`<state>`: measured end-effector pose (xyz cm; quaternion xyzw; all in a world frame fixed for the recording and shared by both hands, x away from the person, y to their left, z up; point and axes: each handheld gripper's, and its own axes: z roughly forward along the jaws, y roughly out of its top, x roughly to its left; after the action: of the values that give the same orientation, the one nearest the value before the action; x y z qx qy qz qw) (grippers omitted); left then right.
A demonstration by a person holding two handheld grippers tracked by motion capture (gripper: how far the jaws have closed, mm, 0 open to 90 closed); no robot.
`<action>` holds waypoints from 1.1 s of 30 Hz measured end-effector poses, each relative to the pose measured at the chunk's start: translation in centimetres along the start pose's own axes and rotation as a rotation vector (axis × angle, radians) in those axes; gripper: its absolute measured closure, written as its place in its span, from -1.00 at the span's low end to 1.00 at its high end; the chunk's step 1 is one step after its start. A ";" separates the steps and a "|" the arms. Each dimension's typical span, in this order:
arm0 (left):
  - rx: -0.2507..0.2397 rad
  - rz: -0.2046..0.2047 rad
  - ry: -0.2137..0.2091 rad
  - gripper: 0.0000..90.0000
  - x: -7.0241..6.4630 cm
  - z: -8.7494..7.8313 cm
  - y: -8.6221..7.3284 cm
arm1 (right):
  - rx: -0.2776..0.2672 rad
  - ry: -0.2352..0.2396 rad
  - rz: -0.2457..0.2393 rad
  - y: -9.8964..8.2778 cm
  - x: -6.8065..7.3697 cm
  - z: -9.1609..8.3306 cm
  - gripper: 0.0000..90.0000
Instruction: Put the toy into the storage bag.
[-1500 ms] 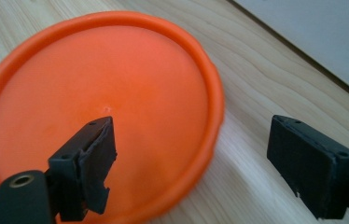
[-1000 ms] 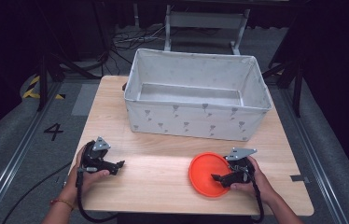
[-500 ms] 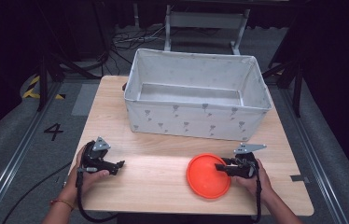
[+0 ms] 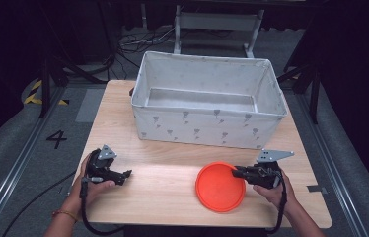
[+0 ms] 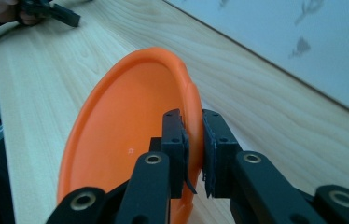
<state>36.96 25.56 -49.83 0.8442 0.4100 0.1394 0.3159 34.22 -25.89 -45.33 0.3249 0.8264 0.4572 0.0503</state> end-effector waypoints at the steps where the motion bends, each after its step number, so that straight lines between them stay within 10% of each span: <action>1: 0.000 -0.002 -0.001 -0.99 0.0 0.0 0.0 | 0.002 -0.003 -0.018 0.3 0.3 -0.2 0.81; 13: -0.005 -0.016 0.017 -0.99 -0.3 -0.2 -0.2 | 0.058 -0.069 -0.247 3.8 3.2 -2.0 0.83; 33: -0.003 -0.009 0.021 -0.99 -0.3 -0.2 -0.2 | 0.103 -0.157 -0.335 8.3 3.5 -8.3 0.83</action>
<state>36.56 25.53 -49.82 0.8404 0.4168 0.1474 0.3136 32.36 -26.77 -33.25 0.2198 0.8848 0.3725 0.1734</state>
